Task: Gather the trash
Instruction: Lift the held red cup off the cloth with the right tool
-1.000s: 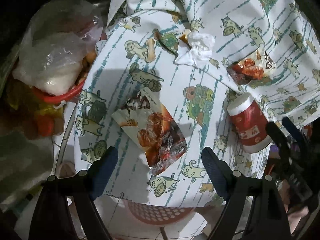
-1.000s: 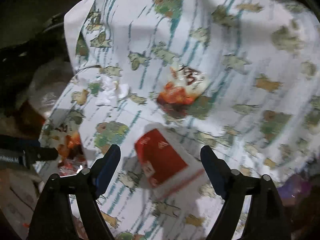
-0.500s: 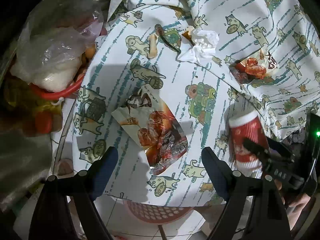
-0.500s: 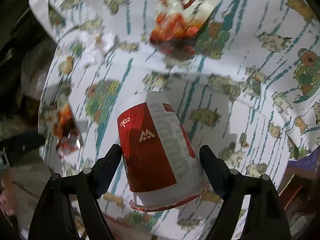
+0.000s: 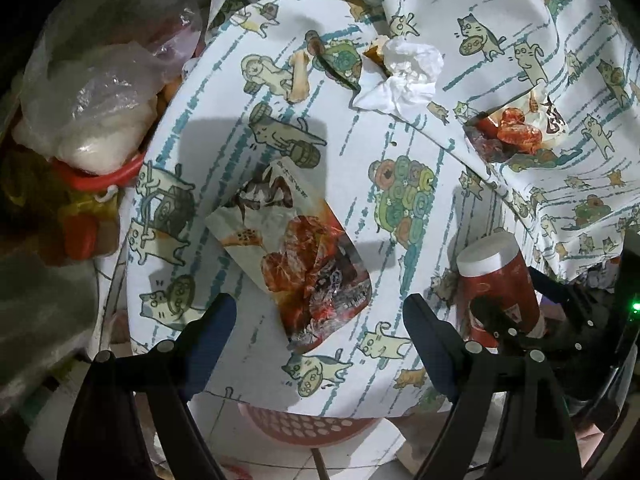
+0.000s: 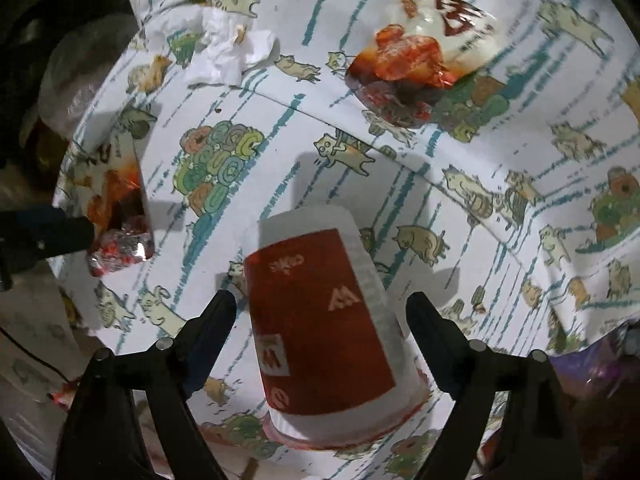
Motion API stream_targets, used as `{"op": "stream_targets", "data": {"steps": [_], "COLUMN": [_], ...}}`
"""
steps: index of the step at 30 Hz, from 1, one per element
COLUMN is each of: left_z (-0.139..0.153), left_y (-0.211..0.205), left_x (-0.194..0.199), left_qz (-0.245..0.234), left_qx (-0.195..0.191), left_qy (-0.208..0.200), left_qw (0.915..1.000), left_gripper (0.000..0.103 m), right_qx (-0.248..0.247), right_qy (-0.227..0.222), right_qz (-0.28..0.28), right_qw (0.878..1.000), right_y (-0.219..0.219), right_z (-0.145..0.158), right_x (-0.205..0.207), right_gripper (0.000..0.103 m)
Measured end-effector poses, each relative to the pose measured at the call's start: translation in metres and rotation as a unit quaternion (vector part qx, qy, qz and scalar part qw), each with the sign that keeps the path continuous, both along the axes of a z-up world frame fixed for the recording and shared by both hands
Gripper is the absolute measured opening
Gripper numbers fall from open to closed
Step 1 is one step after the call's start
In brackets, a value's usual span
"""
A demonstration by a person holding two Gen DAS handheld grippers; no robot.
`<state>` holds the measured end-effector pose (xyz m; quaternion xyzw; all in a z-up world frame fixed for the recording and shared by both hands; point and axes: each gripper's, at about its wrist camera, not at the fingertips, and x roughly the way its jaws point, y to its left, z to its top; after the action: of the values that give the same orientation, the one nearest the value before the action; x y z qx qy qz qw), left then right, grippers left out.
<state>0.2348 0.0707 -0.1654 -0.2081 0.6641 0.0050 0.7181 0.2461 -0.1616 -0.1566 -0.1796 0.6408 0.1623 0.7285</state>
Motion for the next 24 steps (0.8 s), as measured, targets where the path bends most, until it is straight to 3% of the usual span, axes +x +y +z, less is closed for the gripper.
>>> {"op": "stream_targets", "data": {"steps": [3,8,13,16,19,24], "left_z": [-0.001,-0.002,-0.001,-0.001,-0.006,-0.019], "left_y": [0.001,0.006,0.005,0.002,-0.002,0.0], "left_x": [0.001,0.0,0.0,0.001,0.002,0.007], "left_qz": [-0.001,0.004,0.001,-0.003,-0.003,0.018], "left_qx": [0.005,0.005,0.003,0.004,0.008,0.012], "left_qy": [-0.002,0.0,-0.002,-0.006,0.003,0.017], "left_qw": [1.0,1.0,1.0,1.0,1.0,0.9996], "left_gripper": [0.087,0.087,0.087,0.087,0.087,0.087], "right_qx": [-0.002,0.027,0.071,0.065,0.041,0.047], "right_qy": [0.001,0.002,0.023,0.023,0.01,0.011], "right_qz": [-0.007,-0.047,-0.131,-0.12,-0.115,-0.132], "right_qw": [1.0,0.999,0.989,0.99,0.993,0.99], "right_y": [0.006,-0.006,-0.035,-0.039,-0.035,-0.026], "right_z": [-0.001,0.011,0.021,0.02,0.005,-0.008], "right_x": [0.005,0.021,0.038,0.043,0.037,0.053], "right_gripper": [0.075,0.075,0.075,0.08,0.08,0.08]}}
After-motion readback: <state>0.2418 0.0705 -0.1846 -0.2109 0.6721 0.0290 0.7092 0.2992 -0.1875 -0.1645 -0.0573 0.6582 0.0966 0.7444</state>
